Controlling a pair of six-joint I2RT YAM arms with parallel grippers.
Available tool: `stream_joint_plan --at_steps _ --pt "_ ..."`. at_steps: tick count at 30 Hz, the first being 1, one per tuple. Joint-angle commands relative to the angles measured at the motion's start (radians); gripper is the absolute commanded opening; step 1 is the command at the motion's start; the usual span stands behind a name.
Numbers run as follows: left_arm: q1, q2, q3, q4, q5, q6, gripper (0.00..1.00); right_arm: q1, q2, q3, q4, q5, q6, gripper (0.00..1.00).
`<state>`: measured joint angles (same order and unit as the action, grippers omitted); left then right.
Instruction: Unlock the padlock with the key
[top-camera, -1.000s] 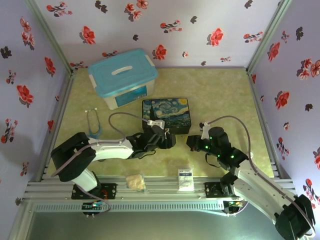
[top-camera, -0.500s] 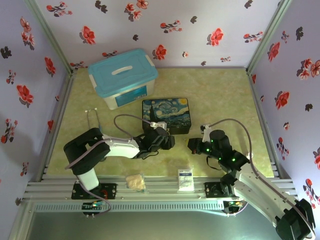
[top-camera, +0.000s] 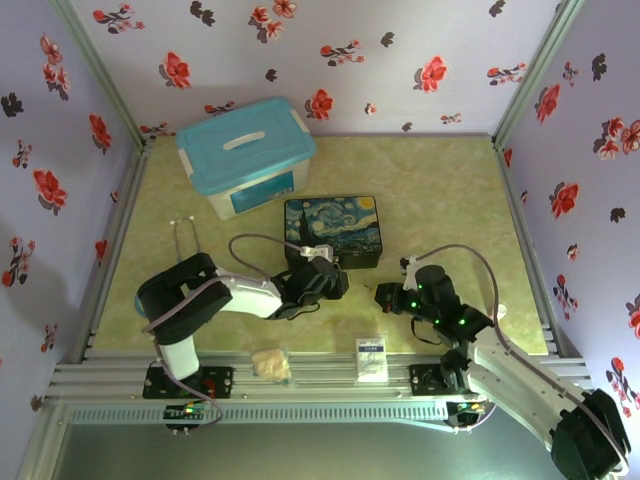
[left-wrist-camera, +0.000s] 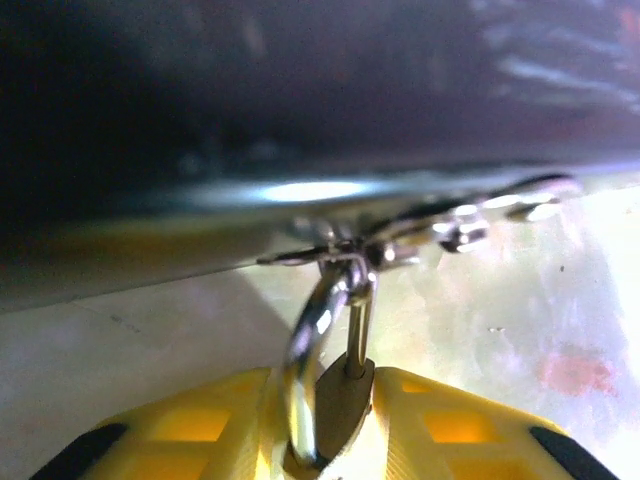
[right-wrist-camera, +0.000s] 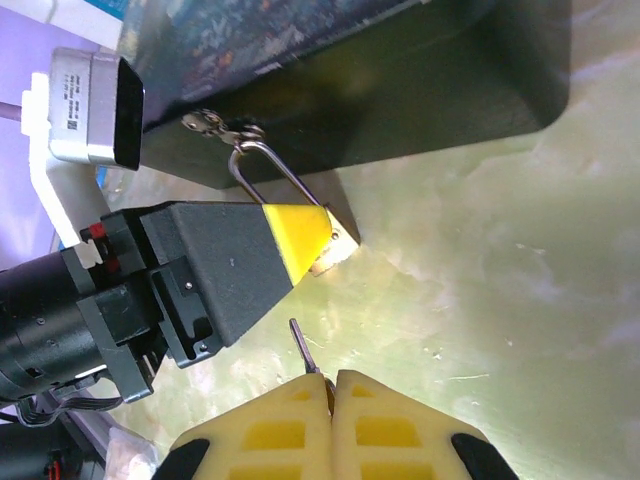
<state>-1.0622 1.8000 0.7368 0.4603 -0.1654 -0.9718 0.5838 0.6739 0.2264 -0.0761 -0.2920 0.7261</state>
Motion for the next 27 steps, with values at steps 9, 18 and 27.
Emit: stream_joint_plan --at_steps 9,18,27 --pt "-0.001 0.017 -0.039 0.081 -0.036 -0.059 0.15 -0.006 0.043 -0.044 0.111 -0.009 0.107 0.0" --pt "0.016 -0.001 -0.153 0.383 0.026 -0.263 0.06 -0.006 0.247 -0.084 0.364 -0.098 0.264 0.0" --pt "0.049 0.044 -0.216 0.604 0.071 -0.369 0.0 -0.021 0.451 -0.091 0.63 -0.215 0.318 0.0"
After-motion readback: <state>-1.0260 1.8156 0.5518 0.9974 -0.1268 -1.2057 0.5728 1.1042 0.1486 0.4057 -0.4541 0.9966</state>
